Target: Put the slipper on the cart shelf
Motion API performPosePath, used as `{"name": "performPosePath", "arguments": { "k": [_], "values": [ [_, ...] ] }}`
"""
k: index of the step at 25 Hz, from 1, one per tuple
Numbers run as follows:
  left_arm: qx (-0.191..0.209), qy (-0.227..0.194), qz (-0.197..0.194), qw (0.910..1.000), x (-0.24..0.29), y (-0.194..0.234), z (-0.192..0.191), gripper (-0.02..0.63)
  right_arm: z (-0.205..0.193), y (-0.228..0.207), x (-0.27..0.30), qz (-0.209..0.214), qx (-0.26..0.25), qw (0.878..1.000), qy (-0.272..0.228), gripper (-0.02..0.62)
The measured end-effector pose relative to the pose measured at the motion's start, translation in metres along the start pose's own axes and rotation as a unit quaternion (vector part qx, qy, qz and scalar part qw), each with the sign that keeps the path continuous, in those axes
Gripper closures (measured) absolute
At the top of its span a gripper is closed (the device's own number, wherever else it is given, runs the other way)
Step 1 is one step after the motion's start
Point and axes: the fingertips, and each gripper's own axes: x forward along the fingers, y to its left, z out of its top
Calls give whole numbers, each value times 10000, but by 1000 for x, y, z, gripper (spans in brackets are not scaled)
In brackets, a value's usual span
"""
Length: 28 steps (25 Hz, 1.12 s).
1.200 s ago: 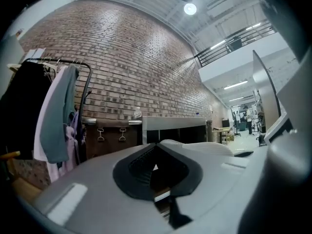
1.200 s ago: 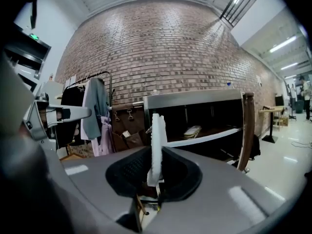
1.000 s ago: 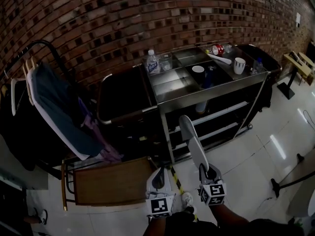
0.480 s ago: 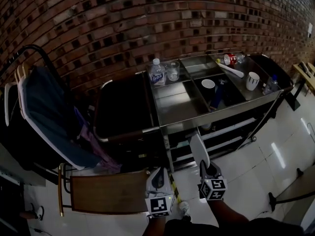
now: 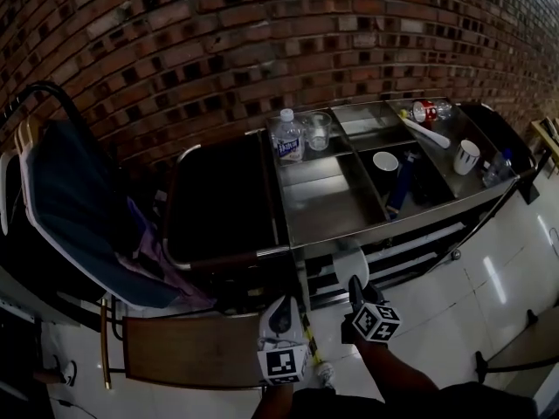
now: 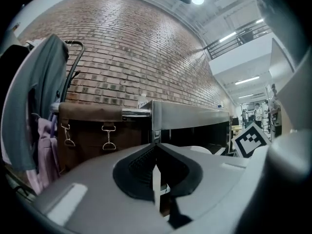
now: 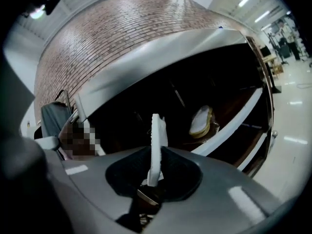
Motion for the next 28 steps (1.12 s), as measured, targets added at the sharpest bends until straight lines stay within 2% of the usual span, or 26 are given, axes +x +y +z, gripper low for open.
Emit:
{"name": "performPosePath", "arguments": {
  "k": [3, 11, 19, 24, 28],
  "values": [
    [22, -9, 27, 10000, 9, 4, -2, 591, 0, -4, 28, 21, 248, 9997, 14, 541],
    [-136, 104, 159, 9997, 11, 13, -10, 591, -15, -17, 74, -77, 378, 9990, 214, 540],
    [-65, 97, 258, 9996, 5, 19, -11, 591, -29, -27, 93, -300, -281, 9978, 515, 535],
    [-69, 49, 242, 9997, 5, 21, -10, 591, -34, -30, 105, -474, -380, 9961, 644, 525],
    [-109, -8, 233, 9997, 6, 21, -4, 591, -31, -30, 106, -777, -1148, 9879, 700, 497]
  ]
}}
